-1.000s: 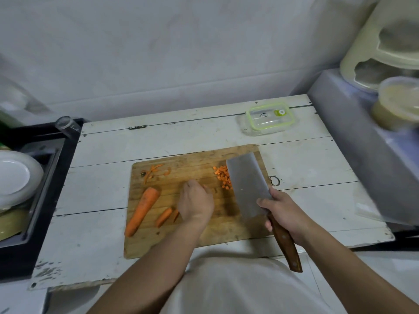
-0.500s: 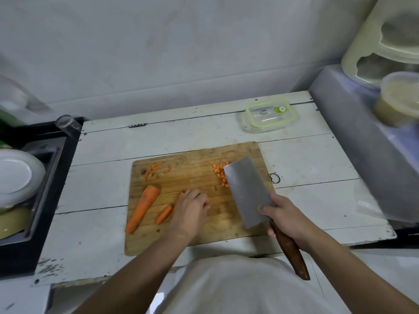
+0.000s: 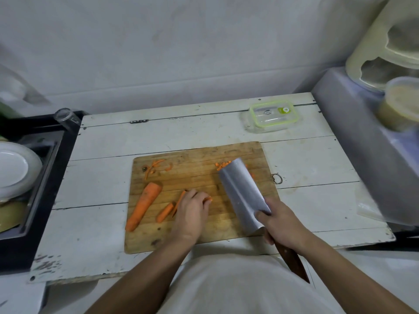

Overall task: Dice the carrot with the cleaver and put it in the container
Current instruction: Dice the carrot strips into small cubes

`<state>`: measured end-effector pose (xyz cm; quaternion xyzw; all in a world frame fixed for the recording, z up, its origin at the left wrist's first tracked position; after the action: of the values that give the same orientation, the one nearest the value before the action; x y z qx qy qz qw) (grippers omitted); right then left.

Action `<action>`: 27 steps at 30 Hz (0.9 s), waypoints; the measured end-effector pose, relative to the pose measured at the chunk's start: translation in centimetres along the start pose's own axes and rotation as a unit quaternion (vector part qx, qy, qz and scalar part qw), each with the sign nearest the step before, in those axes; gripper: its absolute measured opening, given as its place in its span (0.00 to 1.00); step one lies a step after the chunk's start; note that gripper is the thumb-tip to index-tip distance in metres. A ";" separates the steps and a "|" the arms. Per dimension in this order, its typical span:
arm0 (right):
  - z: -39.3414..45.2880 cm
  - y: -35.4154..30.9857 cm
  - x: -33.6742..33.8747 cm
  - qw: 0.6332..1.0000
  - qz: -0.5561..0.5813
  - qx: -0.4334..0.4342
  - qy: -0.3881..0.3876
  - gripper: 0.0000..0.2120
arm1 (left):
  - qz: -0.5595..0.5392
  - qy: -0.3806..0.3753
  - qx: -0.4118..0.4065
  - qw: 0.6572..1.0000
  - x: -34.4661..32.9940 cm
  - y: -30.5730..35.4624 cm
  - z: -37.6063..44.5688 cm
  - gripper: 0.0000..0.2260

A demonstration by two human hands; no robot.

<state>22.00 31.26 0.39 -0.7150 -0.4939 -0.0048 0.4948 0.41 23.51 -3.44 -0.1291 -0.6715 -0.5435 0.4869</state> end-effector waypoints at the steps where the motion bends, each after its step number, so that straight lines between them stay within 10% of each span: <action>1: 0.1 0.0 -0.1 1.000 -0.002 -0.003 0.001 0.10 | -0.006 0.006 0.004 1.000 0.0 -0.1 0.0 0.03; 16: 0.4 0.0 -0.5 0.999 -0.045 -0.009 0.007 0.06 | -0.028 -0.013 -0.024 0.999 -0.3 -0.2 -1.2 0.03; 27: 1.0 -1.9 -1.8 0.951 -0.291 0.067 0.075 0.05 | -0.049 0.011 -0.011 0.999 0.1 -0.2 -2.2 0.07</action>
<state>19.29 30.75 0.32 -0.5031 -0.6408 -0.1694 0.5545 1.36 21.49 -3.58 -0.0951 -0.6655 -0.5754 0.4658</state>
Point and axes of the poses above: each hand's wrist, its own z-axis towards the middle knuckle, its own x-axis out of the back of the hand, y = z × x, the point moved 10 cm from there along z, towards the middle knuckle, and after that the axes turned 5 degrees about -z, right-handed, at the moved point
